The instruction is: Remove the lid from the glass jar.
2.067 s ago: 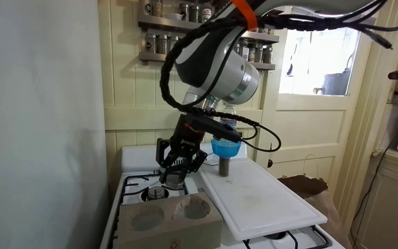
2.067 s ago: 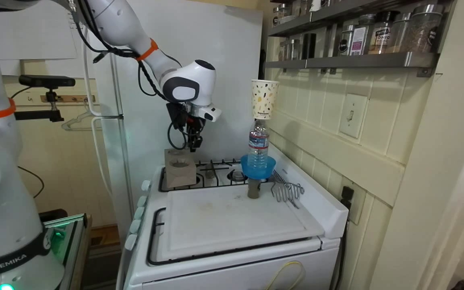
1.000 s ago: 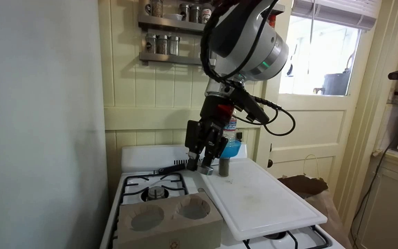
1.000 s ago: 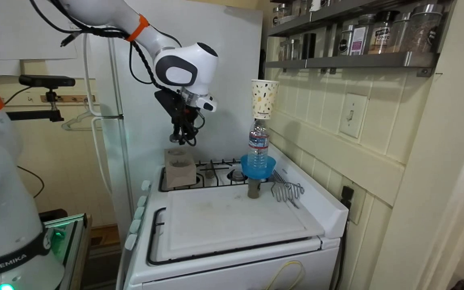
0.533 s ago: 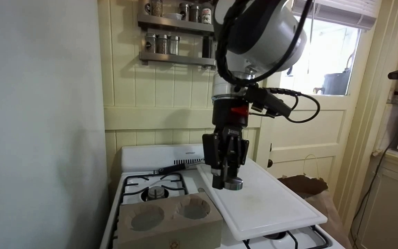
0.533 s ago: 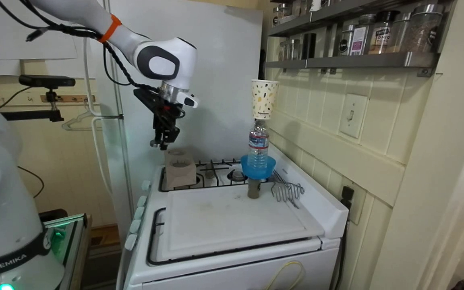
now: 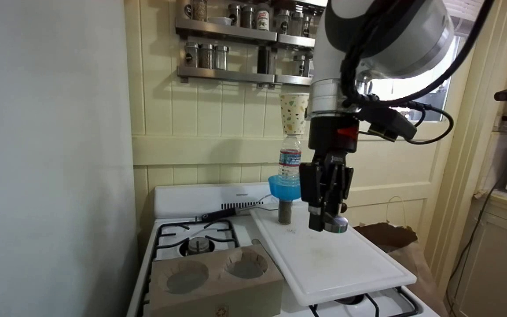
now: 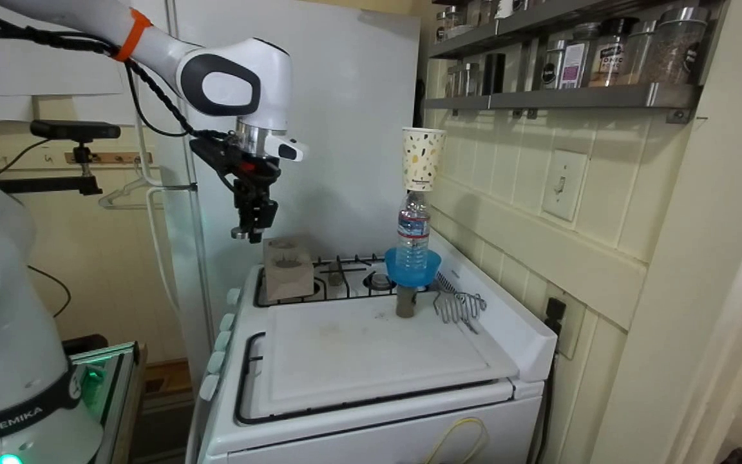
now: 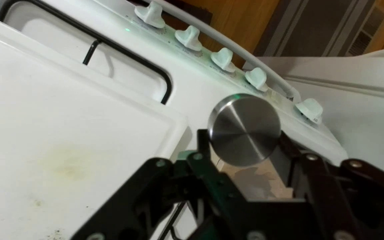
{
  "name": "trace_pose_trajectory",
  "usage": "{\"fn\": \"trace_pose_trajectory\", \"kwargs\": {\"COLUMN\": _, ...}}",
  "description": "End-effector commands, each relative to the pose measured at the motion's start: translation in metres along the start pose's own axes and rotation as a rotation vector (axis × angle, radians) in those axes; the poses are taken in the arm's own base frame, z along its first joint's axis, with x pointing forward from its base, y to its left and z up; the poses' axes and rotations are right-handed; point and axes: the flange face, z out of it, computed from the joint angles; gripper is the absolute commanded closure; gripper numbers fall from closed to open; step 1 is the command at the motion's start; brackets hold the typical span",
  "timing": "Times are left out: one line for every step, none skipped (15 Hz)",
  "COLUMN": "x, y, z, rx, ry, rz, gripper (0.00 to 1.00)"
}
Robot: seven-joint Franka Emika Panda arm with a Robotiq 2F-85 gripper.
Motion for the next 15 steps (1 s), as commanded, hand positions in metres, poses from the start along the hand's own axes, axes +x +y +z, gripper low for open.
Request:
{"fn": "trace_pose_trajectory", "kwargs": {"x": -0.001, "y": 0.004, "z": -0.003, "rx": 0.005, "ry": 0.009, "rz": 0.009, "gripper": 0.51}}
{"fn": "trace_pose_trajectory", "kwargs": {"x": -0.001, "y": 0.005, "z": -0.004, "rx": 0.006, "ry": 0.012, "rz": 0.010, "gripper": 0.51}}
{"fn": "trace_pose_trajectory", "kwargs": {"x": -0.001, "y": 0.004, "z": -0.003, "rx": 0.005, "ry": 0.009, "rz": 0.008, "gripper": 0.51}}
{"fn": "trace_pose_trajectory", "kwargs": {"x": 0.000, "y": 0.003, "z": -0.002, "rx": 0.004, "ry": 0.006, "rz": 0.005, "gripper": 0.51}}
{"fn": "trace_pose_trajectory", "kwargs": {"x": 0.000, "y": 0.002, "z": -0.001, "rx": 0.004, "ry": 0.003, "rz": 0.004, "gripper": 0.51}}
{"fn": "trace_pose_trajectory", "kwargs": {"x": 0.000, "y": 0.002, "z": -0.001, "rx": 0.004, "ry": 0.003, "rz": 0.003, "gripper": 0.51}}
{"fn": "trace_pose_trajectory", "kwargs": {"x": 0.003, "y": -0.001, "z": 0.000, "rx": -0.007, "ry": 0.010, "rz": 0.008, "gripper": 0.76}}
{"fn": "trace_pose_trajectory", "kwargs": {"x": 0.004, "y": -0.001, "z": 0.000, "rx": -0.023, "ry": 0.045, "rz": 0.062, "gripper": 0.76}}
{"fn": "trace_pose_trajectory", "kwargs": {"x": 0.004, "y": 0.001, "z": 0.001, "rx": -0.043, "ry": 0.087, "rz": 0.119, "gripper": 0.76}}
{"fn": "trace_pose_trajectory", "kwargs": {"x": 0.005, "y": 0.002, "z": 0.002, "rx": -0.037, "ry": 0.118, "rz": 0.157, "gripper": 0.76}}
{"fn": "trace_pose_trajectory", "kwargs": {"x": 0.003, "y": 0.004, "z": 0.004, "rx": -0.042, "ry": 0.147, "rz": 0.203, "gripper": 0.76}}
{"fn": "trace_pose_trajectory", "kwargs": {"x": 0.000, "y": 0.007, "z": 0.009, "rx": -0.039, "ry": 0.160, "rz": 0.245, "gripper": 0.76}}
{"fn": "trace_pose_trajectory", "kwargs": {"x": -0.003, "y": 0.010, "z": 0.013, "rx": -0.052, "ry": 0.172, "rz": 0.287, "gripper": 0.76}}
{"fn": "trace_pose_trajectory", "kwargs": {"x": -0.006, "y": 0.015, "z": 0.017, "rx": -0.058, "ry": 0.189, "rz": 0.330, "gripper": 0.76}}
{"fn": "trace_pose_trajectory", "kwargs": {"x": -0.010, "y": 0.024, "z": 0.021, "rx": -0.082, "ry": 0.215, "rz": 0.375, "gripper": 0.76}}
